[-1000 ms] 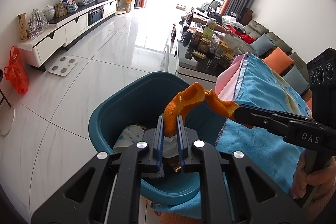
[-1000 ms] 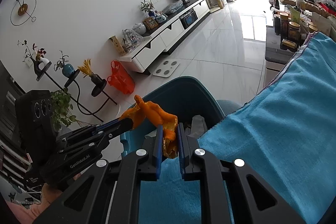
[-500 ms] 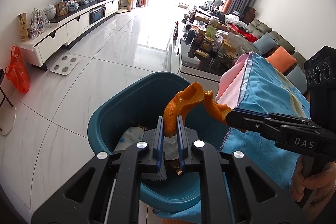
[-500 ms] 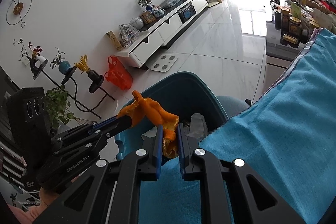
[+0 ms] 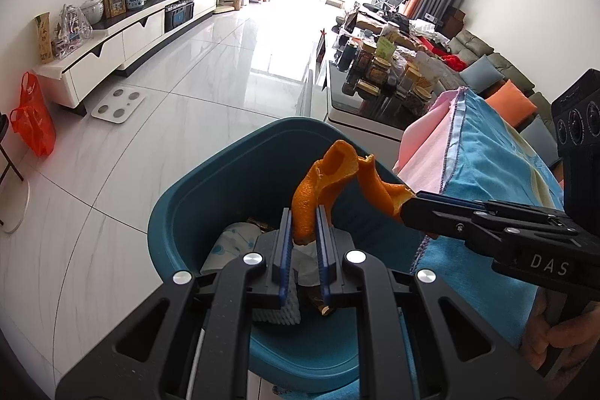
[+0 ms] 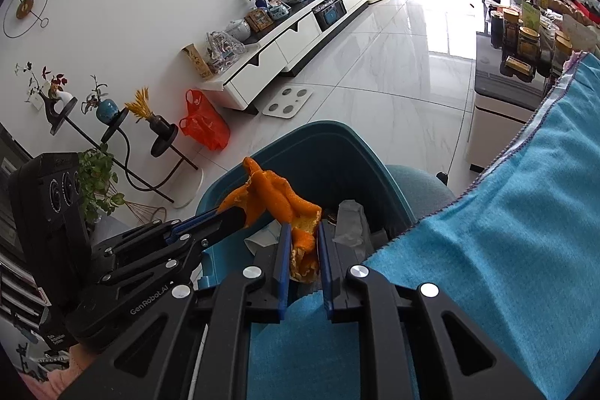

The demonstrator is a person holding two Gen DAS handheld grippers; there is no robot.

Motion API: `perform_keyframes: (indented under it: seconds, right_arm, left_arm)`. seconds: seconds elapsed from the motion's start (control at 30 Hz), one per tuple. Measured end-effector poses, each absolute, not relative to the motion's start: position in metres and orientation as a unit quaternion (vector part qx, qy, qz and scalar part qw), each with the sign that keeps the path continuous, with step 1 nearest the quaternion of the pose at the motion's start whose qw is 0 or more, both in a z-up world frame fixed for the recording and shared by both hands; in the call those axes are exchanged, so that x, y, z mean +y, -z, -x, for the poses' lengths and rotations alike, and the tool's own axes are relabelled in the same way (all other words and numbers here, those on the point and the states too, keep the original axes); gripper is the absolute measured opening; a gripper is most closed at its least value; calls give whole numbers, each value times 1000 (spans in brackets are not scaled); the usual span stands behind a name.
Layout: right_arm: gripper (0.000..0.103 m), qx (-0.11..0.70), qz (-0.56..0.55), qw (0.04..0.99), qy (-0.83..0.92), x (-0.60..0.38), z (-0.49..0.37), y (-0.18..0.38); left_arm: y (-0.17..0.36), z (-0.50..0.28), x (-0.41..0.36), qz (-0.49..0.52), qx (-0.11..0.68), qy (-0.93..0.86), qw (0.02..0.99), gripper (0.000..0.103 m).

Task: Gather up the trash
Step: 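Open the left tool over the bin while the right tool releases its peel, then move both open tools back over the table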

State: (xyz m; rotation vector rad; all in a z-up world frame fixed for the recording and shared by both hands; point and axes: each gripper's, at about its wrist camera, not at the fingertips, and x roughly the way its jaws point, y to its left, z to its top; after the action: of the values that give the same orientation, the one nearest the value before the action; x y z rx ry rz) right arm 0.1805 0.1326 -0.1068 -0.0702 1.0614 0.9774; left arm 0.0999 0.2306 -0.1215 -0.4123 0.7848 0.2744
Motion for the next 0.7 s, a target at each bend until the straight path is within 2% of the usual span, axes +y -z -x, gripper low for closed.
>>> perform_keyframes:
  seconds: [0.4, 0.6, 0.7]
  right_arm:
    - [19, 487, 33, 750, -446, 134, -181, 108]
    - [20, 484, 19, 750, -449, 126, -184, 107]
    - [26, 480, 12, 752, -451, 120, -184, 106]
  left_arm:
    - [134, -113, 230, 201, 389, -126, 890, 16]
    - [132, -111, 227, 196, 381, -127, 895, 31]
    - [127, -107, 224, 188, 371, -129, 900, 40]
